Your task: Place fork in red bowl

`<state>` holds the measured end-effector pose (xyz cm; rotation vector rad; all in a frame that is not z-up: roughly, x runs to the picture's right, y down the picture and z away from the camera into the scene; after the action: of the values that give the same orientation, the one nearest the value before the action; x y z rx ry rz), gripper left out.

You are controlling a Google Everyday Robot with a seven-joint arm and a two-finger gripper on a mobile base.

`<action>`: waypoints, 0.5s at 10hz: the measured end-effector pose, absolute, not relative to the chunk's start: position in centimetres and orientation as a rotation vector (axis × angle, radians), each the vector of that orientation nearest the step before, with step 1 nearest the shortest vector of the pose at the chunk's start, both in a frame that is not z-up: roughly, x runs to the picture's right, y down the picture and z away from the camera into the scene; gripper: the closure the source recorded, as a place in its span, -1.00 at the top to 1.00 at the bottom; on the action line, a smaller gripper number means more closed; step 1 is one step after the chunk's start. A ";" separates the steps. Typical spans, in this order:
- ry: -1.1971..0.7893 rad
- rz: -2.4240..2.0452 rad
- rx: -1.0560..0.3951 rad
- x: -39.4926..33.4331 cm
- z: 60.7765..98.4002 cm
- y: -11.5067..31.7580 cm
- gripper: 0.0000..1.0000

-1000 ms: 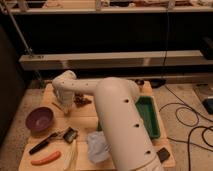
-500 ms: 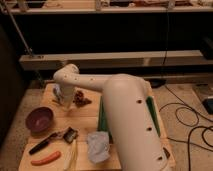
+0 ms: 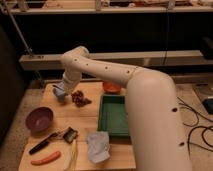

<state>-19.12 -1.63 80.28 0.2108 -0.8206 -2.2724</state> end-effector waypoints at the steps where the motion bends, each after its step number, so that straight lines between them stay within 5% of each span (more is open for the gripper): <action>1: -0.796 -2.241 0.230 -17.3 80.2 -2.7 -1.00; 5: -0.736 -2.091 0.145 -10.5 83.1 -4.1 -1.00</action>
<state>-10.52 -4.05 83.06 0.1453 -0.7356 -2.0906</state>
